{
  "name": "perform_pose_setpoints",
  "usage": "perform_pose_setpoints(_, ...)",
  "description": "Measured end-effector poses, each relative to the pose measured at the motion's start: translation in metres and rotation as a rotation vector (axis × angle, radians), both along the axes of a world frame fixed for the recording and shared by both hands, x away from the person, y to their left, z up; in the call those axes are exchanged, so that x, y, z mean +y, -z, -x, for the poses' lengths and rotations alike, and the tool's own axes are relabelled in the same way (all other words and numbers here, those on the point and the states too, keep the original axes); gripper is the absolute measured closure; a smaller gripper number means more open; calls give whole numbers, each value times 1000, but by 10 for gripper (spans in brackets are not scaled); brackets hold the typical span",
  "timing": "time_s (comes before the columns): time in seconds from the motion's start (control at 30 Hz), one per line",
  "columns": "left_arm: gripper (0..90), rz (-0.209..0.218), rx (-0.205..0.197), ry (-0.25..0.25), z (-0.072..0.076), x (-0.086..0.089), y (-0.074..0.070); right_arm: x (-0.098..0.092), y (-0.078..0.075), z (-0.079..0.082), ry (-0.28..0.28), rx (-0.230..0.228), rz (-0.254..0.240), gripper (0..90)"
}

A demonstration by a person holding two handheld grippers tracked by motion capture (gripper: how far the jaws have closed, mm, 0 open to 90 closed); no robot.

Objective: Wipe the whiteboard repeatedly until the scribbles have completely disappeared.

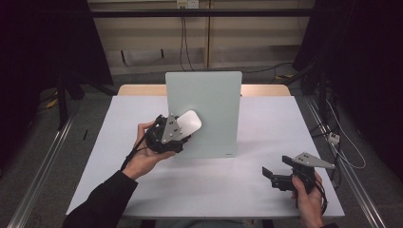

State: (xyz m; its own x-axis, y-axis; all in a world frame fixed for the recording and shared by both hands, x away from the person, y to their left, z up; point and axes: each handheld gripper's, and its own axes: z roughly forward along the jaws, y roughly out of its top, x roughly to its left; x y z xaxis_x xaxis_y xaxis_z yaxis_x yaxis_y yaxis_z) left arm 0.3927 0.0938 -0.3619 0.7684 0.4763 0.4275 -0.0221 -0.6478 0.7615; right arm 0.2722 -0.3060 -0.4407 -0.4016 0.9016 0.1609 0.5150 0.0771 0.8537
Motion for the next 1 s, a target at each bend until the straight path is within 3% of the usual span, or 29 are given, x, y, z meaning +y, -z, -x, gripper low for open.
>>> perform_pose_setpoints(0.2,310,-42,3,27,6,-4,14,0,0,0,-2,-1,0,62)
perform_pose_setpoints(0.4,310,-92,55,63,17,-9,43,1,0,0,-7,-2,5,58)
perform_pose_setpoints(0.53,310,-134,83,86,22,-11,56,2,0,1,-16,-6,14,55)
perform_pose_setpoints(0.63,309,-123,94,86,21,-11,54,2,0,1,-21,-9,20,53)
perform_pose_setpoints(0.9,310,-48,37,41,5,-2,16,3,0,1,-30,-13,43,53)
perform_pose_setpoints(0.97,310,-24,37,34,3,-1,12,3,0,1,-30,-9,43,53)
perform_pose_setpoints(1.0,309,-32,30,36,4,-1,14,3,0,1,-31,-10,42,53)
